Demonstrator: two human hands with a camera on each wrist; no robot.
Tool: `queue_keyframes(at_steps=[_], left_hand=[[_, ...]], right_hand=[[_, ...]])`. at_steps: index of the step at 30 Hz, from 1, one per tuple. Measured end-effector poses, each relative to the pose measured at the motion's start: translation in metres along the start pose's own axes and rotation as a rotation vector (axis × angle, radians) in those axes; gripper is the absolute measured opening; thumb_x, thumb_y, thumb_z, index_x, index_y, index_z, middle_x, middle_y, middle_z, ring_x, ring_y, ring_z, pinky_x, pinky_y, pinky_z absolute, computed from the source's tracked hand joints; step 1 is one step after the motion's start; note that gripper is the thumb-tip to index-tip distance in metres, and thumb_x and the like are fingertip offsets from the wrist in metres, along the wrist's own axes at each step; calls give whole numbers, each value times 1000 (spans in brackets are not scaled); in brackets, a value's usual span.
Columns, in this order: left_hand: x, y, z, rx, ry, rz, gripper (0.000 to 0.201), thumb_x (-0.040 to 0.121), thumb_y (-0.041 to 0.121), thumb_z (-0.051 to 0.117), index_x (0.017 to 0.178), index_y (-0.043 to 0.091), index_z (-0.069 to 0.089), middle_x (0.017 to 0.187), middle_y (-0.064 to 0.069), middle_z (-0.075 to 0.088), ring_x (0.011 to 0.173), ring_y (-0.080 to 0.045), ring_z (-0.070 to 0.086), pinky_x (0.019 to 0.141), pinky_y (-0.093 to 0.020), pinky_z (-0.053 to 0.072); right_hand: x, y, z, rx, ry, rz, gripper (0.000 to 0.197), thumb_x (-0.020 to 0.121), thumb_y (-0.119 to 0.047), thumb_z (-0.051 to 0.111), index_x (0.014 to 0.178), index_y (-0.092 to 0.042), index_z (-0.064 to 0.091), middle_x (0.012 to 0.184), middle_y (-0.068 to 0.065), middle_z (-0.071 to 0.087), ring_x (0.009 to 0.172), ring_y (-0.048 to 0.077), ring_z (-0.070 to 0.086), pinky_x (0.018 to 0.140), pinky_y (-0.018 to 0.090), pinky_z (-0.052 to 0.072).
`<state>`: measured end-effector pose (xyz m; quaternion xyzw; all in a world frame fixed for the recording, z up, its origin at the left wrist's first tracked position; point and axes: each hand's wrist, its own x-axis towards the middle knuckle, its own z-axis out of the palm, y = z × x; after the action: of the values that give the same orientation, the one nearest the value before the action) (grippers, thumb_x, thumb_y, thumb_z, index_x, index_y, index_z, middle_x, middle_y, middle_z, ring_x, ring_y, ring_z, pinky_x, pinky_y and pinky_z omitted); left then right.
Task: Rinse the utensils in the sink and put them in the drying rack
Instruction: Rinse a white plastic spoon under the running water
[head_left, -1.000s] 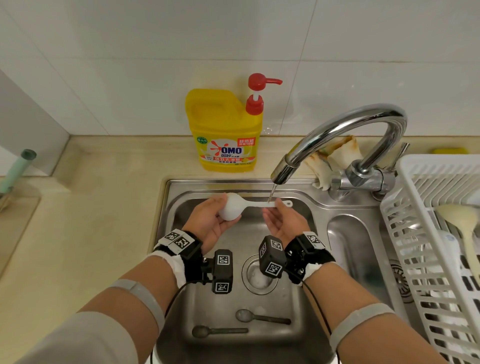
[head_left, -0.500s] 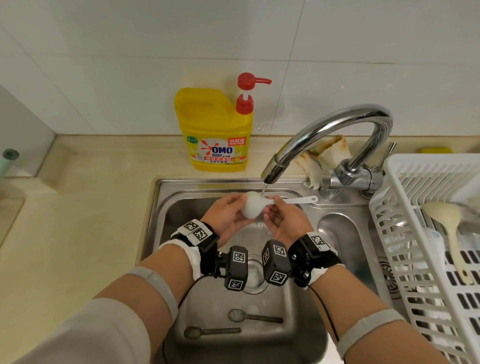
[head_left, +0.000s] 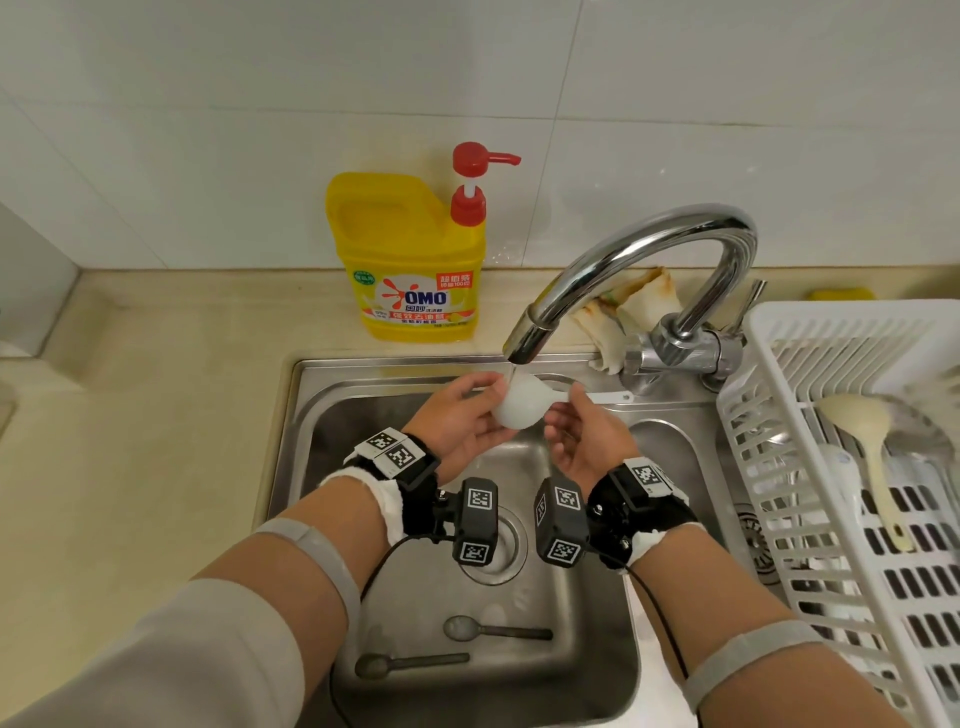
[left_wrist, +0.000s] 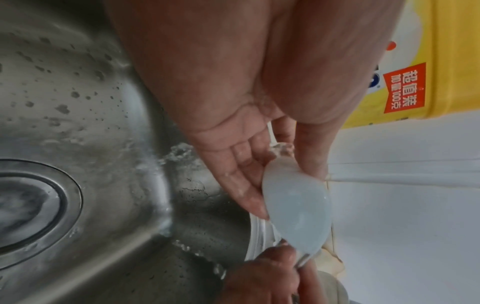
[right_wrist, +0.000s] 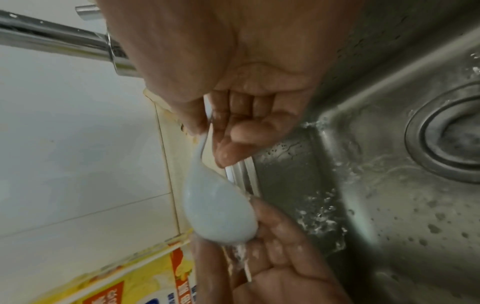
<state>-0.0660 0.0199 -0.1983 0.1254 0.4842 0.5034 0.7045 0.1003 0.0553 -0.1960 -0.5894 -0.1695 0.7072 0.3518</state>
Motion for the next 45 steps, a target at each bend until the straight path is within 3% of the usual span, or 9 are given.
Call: queue_keyframes(at_steps=[4, 7, 9, 12, 16, 25, 33, 40, 45], left_hand=[[-7, 4, -4, 36, 16, 6, 33, 99, 19, 58, 131, 11, 56, 128, -15, 65, 110, -29, 68, 74, -33, 59], [-14, 8, -12, 73, 75, 19, 35, 100, 20, 56, 134, 12, 54, 130, -14, 64, 111, -27, 67, 71, -30, 58], [-23, 11, -15, 91, 110, 31, 35, 100, 22, 56, 134, 13, 55, 130, -13, 64, 110, -25, 67, 72, -30, 58], [-39, 14, -16, 107, 134, 47, 32, 100, 24, 56, 130, 13, 58, 127, -13, 66, 105, -23, 68, 71, -28, 58], [-64, 17, -11, 154, 146, 68, 34, 99, 28, 58, 127, 9, 61, 125, -16, 67, 102, -22, 68, 67, -24, 58], [-86, 3, 33, 589, 302, -10, 22, 97, 14, 55, 117, 7, 61, 110, -13, 61, 97, -28, 61, 71, -36, 53], [-89, -22, 119, 1494, -3, 325, 29, 90, 15, 50, 64, 11, 62, 73, -3, 63, 77, -24, 60, 65, -28, 46], [-92, -52, 204, 1616, -88, 467, 27, 97, 22, 45, 95, 8, 68, 97, -13, 70, 92, -28, 67, 86, -45, 55], [-86, -82, 241, 1721, -73, 417, 25, 96, 17, 47, 95, 9, 71, 95, -8, 72, 92, -24, 68, 83, -33, 54]], right_hand=[[-1, 3, -5, -277, 118, -27, 31, 97, -32, 63, 75, -10, 67, 58, 1, 59, 43, 9, 46, 38, 19, 34], [-7, 3, -9, -570, 146, -289, 4, 91, -17, 63, 93, -14, 65, 77, 14, 60, 54, 17, 52, 52, 31, 47], [-17, -1, -7, -810, 96, -475, 15, 87, -13, 63, 100, -20, 67, 87, 9, 62, 68, 16, 56, 64, 23, 50], [-30, -8, 3, -1126, -77, -546, 16, 84, -17, 71, 99, -20, 74, 88, 1, 64, 78, 11, 58, 56, 5, 38], [-48, -13, 4, -1450, -138, -662, 9, 85, -28, 73, 90, -21, 73, 88, -4, 68, 83, 13, 60, 64, 18, 38], [-112, -47, -56, -1534, -114, -668, 15, 86, -31, 72, 75, -25, 63, 70, -8, 69, 73, 9, 68, 74, 25, 54], [-179, -109, -146, -1351, 136, -688, 15, 89, -26, 67, 80, -14, 64, 60, -3, 72, 52, -1, 63, 62, 26, 52], [-179, -172, -269, -1303, 361, -521, 24, 93, -23, 61, 78, -4, 66, 62, 4, 73, 47, 11, 67, 47, 20, 50], [-141, -202, -344, -1392, 387, -308, 26, 88, -25, 63, 73, -6, 75, 62, 3, 74, 60, 16, 73, 65, 33, 63]])
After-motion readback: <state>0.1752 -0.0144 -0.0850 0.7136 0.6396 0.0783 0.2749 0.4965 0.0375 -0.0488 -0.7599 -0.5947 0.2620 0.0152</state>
